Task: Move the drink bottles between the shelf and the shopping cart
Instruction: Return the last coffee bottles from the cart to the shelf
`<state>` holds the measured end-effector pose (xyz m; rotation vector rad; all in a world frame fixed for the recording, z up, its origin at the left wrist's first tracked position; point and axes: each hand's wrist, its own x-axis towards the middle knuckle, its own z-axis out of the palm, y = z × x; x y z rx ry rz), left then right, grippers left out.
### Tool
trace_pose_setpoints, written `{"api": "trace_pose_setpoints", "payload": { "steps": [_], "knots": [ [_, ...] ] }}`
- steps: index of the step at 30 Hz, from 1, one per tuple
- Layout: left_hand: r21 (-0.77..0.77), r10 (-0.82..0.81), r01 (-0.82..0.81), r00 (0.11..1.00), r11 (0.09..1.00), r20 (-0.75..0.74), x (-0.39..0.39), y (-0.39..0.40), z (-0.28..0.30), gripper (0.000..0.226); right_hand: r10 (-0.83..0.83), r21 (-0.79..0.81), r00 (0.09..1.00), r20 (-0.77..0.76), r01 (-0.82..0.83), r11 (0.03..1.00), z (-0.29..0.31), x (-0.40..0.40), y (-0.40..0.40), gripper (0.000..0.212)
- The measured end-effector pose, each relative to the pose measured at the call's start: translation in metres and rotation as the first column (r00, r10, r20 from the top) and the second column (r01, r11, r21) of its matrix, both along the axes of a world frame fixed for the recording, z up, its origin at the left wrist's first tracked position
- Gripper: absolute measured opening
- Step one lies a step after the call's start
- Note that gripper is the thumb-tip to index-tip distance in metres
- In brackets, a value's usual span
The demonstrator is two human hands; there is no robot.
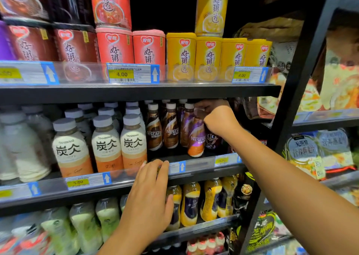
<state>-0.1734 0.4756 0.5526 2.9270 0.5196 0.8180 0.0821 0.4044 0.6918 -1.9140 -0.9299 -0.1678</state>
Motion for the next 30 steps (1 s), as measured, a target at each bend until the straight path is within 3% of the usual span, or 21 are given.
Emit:
{"api": "trace_pose_setpoints", "payload": {
  "steps": [7, 13, 16, 21, 26, 30],
  "knots": [
    [0.005, -0.001, 0.001, 1.000, 1.000, -0.001, -0.002, -0.001, 0.002, 0.081, 0.039, 0.025, 0.999, -0.020, -0.039, 0.999, 0.002, -0.005, -0.006, 0.018],
    [0.006, -0.007, 0.007, 1.000, 1.000, -0.006, -0.002, 0.001, 0.002, 0.080, -0.045, -0.091, 0.999, 0.019, 0.047, 0.995, 0.007, -0.013, -0.010, 0.025],
    [-0.037, -0.022, 0.024, 0.999, 0.999, 0.036, -0.003, 0.001, 0.004, 0.076, -0.135, -0.127, 0.976, 0.170, 0.157, 0.979, 0.004, -0.032, -0.030, 0.042],
    [-0.102, -0.110, 0.126, 0.982, 0.987, 0.152, 0.002, -0.010, 0.010, 0.066, -0.075, 0.017, 0.952, 0.298, 0.073, 0.997, -0.028, -0.076, -0.096, 0.046],
    [-0.177, -0.301, 0.338, 0.932, 0.925, 0.203, 0.032, -0.053, 0.011, 0.063, -0.243, -0.077, 0.927, 0.286, 0.275, 0.959, -0.090, -0.095, -0.172, 0.054],
    [-0.185, -0.462, 0.483, 0.874, 0.856, 0.149, 0.072, -0.098, -0.008, 0.066, -0.427, -0.210, 0.865, 0.263, 0.483, 0.850, -0.141, -0.105, -0.242, 0.064]
  ]
}}
